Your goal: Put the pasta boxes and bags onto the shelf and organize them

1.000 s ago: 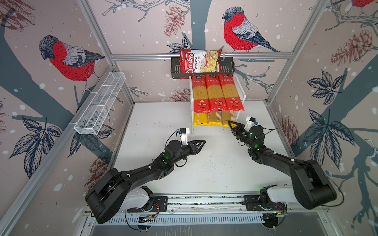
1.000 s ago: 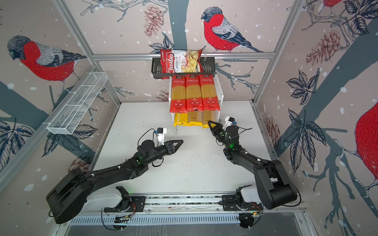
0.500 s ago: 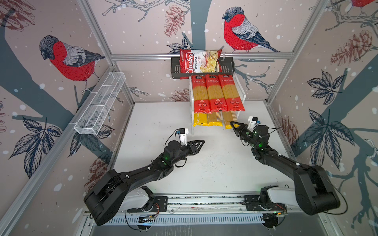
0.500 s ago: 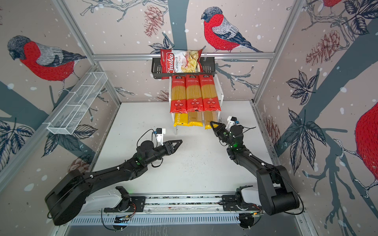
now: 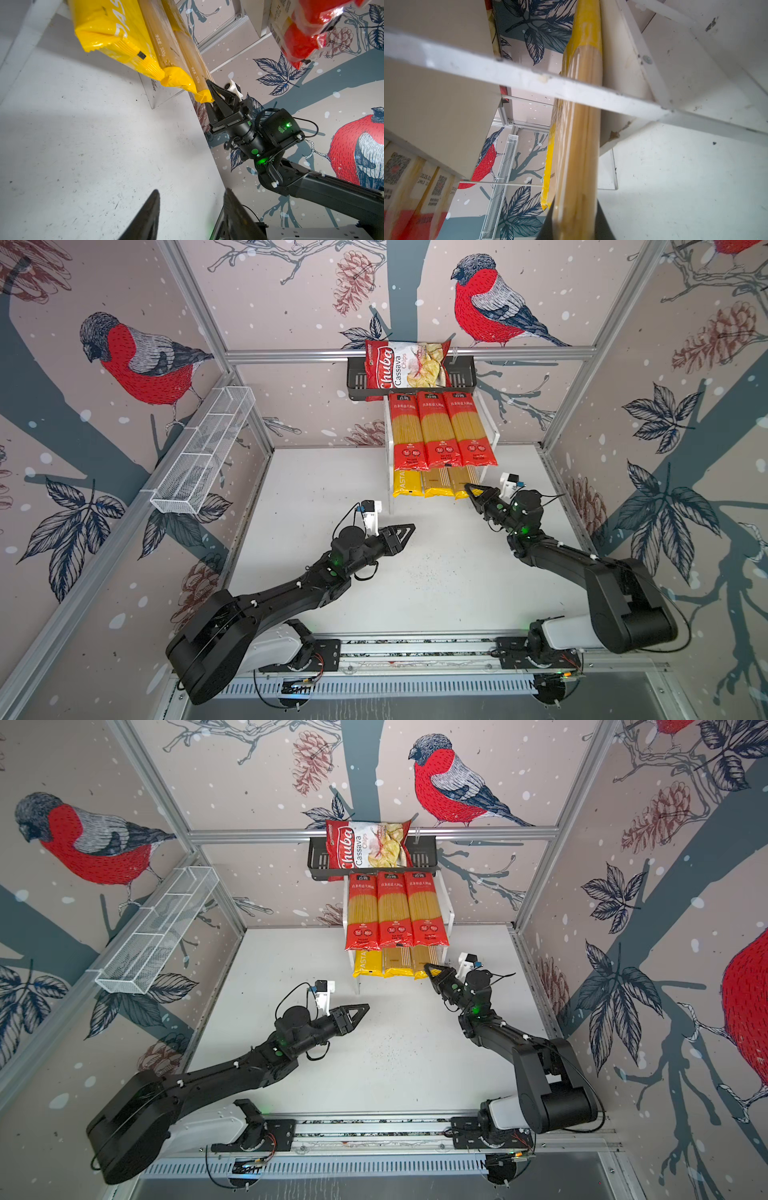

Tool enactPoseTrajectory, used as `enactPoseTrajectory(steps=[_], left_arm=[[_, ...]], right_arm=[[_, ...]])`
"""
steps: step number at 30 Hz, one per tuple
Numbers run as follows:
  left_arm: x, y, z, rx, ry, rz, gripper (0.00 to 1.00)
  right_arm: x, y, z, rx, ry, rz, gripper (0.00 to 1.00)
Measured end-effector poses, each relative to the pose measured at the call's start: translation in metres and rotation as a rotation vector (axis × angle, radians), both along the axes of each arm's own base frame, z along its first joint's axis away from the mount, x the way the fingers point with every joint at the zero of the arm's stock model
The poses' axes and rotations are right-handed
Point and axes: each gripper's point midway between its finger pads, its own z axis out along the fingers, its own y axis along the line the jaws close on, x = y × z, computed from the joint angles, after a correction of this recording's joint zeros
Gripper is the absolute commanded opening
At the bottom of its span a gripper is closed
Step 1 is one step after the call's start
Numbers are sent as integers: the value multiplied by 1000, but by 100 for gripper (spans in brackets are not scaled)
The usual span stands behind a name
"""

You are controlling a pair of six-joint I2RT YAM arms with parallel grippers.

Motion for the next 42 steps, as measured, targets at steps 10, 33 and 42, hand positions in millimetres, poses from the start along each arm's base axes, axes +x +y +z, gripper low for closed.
enactPoseTrajectory(steps=[10,33,42], left_arm=[[-2,14,7,34,-34,45,50],[48,199,15,917,-445,816,76],[50,302,-33,1159,-325,1104,81]], right_arm=[[3,-2,-13,-5,27,-9,57],[-45,-171,1,-890,-81,-625,76],[-67,-238,-42,-1079,-6,-885,75]])
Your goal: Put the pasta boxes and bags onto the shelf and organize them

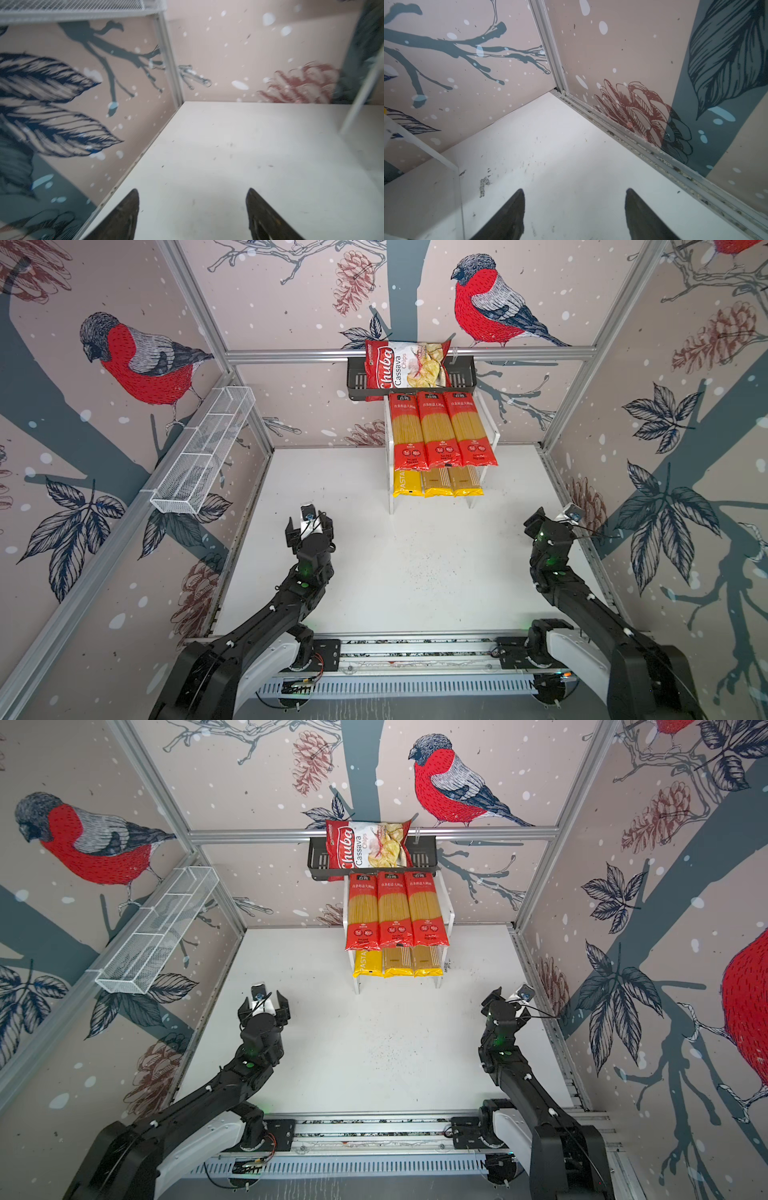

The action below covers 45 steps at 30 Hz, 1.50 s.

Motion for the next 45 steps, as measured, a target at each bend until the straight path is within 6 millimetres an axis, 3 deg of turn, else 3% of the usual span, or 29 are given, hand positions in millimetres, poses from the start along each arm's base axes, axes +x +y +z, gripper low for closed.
enactPoseTrajectory(steps=[4,9,13,15,16,17,20,22,25,28,31,36,45], left_arm=[[-6,28,-39,-32,24,38,82],[12,21,-48,-57,-11,-46,85],[26,18,-42,-72,-62,-80,86],[34,14,-37,-80,-82,-100,86],[38,12,-35,-83,-92,-116,91],[40,11,-35,-83,-93,-116,98],[44,12,-42,-92,-84,-111,98],[46,14,-48,-93,-73,-101,98],[52,16,-43,-108,-91,-89,98],[57,17,-38,-116,-104,-85,98],[59,23,-38,-130,-106,-68,98],[60,21,-43,-133,-86,-85,98],[60,21,-43,-133,-86,-84,98]], right_arm=[[10,0,-18,-25,23,4,75],[17,0,-37,-68,55,14,76],[16,-3,-31,-89,5,13,78],[10,-7,-38,-88,-7,10,82],[7,-11,-42,-86,-5,4,84],[8,-11,-43,-85,-3,12,85],[22,-7,-30,-87,-42,52,88],[30,-1,-25,-85,-60,85,100],[33,5,-33,-101,-42,122,100],[26,13,-56,-105,18,163,100],[31,15,-35,-122,-64,164,100],[34,16,-28,-124,-82,166,100],[35,16,-32,-124,-61,166,100]])
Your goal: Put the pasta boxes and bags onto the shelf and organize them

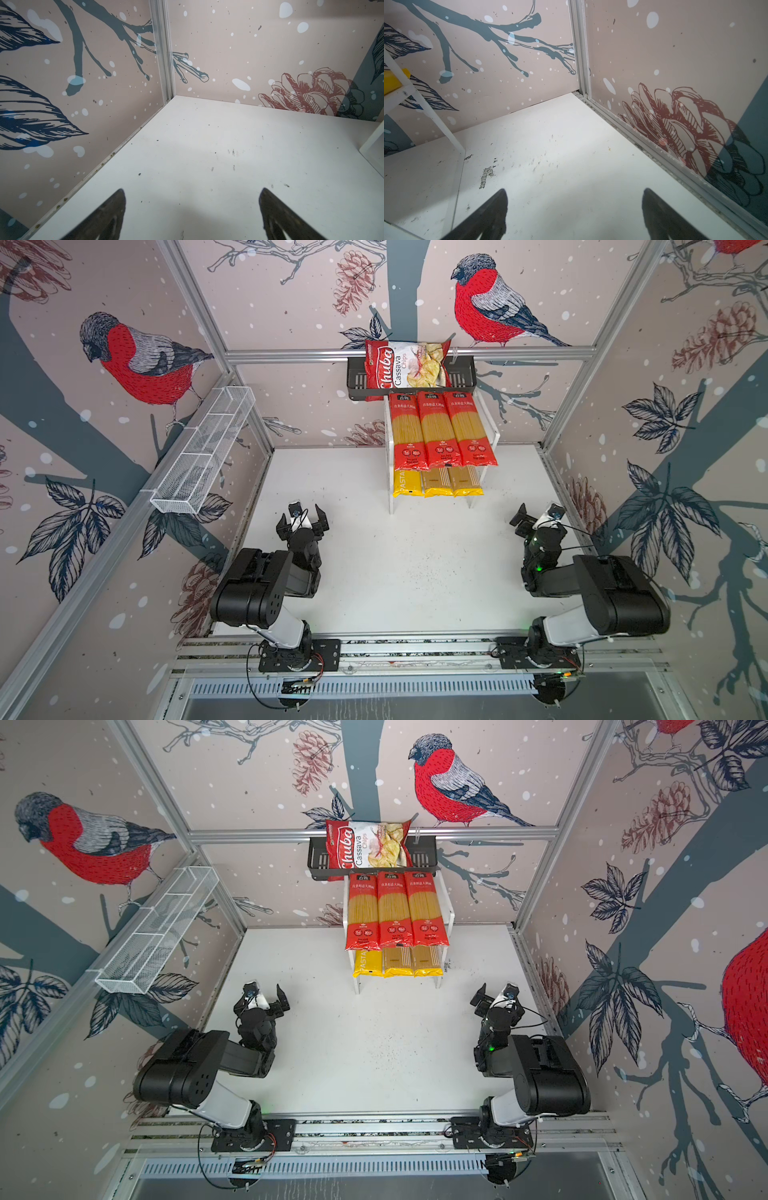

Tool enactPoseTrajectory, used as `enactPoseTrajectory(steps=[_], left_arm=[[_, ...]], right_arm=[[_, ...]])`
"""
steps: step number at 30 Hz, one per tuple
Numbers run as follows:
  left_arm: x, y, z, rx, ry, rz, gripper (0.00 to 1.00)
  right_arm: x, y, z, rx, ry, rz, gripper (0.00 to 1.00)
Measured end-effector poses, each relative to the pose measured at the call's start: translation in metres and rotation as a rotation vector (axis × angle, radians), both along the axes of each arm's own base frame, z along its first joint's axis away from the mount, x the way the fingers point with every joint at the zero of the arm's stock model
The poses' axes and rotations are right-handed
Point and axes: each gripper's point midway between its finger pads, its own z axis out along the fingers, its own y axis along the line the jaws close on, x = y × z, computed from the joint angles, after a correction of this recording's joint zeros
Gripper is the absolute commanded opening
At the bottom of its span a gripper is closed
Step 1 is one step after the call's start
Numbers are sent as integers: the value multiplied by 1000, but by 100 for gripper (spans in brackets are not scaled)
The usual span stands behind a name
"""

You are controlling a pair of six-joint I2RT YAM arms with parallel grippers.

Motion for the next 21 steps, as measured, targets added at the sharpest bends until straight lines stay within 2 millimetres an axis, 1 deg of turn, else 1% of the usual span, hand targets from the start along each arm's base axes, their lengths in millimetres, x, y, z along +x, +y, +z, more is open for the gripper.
enactPoseTrajectory(steps=[15,21], left_arm=[[0,0,0,0,0,0,98],[0,-5,-3,5,9,-33,98]], right_arm=[[4,2,-1,-1,12,4,100],[4,2,-1,-1,13,3,100]])
